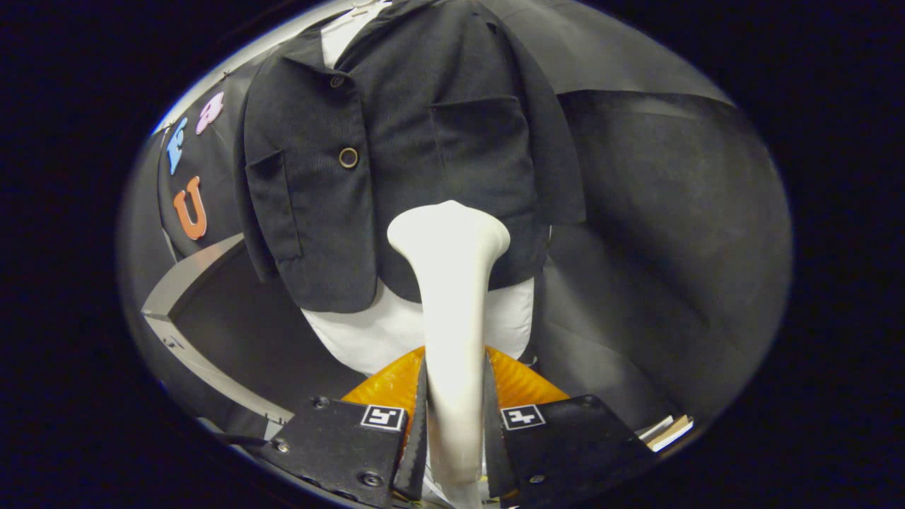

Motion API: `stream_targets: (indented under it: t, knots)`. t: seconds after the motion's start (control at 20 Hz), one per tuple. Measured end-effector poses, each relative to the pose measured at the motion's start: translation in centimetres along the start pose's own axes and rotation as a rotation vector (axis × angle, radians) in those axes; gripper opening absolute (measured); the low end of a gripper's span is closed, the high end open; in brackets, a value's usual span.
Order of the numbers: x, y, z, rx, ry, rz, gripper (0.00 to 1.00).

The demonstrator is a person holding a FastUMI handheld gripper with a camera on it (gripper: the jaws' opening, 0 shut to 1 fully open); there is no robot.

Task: Iron the clothes twice with a garment steamer, once on the left side and once on the right side.

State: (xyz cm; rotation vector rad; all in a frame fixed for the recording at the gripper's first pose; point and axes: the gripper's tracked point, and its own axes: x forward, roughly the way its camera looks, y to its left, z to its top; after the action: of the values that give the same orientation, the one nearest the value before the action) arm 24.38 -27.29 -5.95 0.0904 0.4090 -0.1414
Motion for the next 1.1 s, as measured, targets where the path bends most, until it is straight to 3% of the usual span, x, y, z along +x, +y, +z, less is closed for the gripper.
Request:
stream_targets:
  t: [0.25, 0.55, 1.1]
  knots:
    - [0.3, -0.5, -3.7, 0.004, 0.062, 0.001, 0.36]
    - [-3.0, 1.2, -3.4, 0.004, 0.005, -0.018, 0.37]
    - [-20.3, 7.8, 1.3, -0.025, -0.267, -0.022, 0.36]
